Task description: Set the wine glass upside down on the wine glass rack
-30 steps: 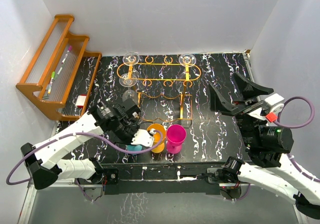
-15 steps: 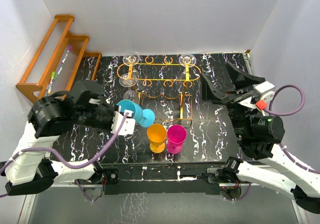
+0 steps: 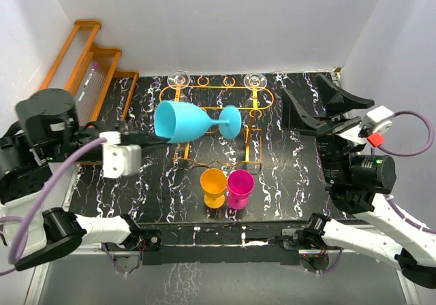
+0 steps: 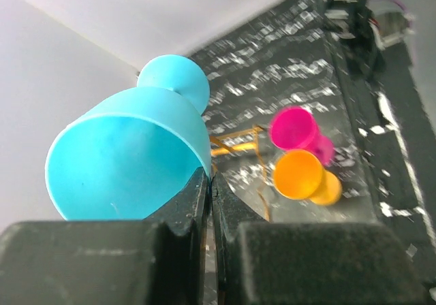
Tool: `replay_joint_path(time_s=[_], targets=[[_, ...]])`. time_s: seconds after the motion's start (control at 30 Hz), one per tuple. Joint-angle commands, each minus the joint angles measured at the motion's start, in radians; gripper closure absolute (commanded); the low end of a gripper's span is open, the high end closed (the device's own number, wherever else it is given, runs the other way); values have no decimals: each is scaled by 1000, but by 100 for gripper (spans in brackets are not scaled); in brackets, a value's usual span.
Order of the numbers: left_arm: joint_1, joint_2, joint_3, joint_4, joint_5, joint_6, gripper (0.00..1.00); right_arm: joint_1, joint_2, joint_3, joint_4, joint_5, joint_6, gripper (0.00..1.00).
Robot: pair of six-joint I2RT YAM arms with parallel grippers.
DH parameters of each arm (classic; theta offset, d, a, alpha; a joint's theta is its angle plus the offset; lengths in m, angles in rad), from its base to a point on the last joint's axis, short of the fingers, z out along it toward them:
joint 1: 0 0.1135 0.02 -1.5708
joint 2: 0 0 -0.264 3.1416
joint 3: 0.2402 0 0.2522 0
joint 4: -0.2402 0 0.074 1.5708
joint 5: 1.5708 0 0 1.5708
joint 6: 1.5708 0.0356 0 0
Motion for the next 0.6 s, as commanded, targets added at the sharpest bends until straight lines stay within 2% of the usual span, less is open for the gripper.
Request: replay_joint_path(time_s=[0.0,0.07,0.1,0.17,0.23,0.47,0.57], targets=[[119,-52,-20,306,212,74,100,6,-7,27,122,2,36,2],[210,-132,-181,527,288,146,100,6,-11,27,151,-10,67,2],[238,-186,-316,681,300,190,100,6,-13,26,165,-18,80,2],[276,-309,-609,1092,299,238,100,6,-6,19,207,-45,109,2],[288,-361,-820,1411,285,334,100,5,13,17,226,-81,143,2],[285,-282,-1180,2181,279,528,100,5,121,34,270,-207,289,0],[251,-226,-1252,2355,286,636,100,6,168,31,316,-270,343,1]])
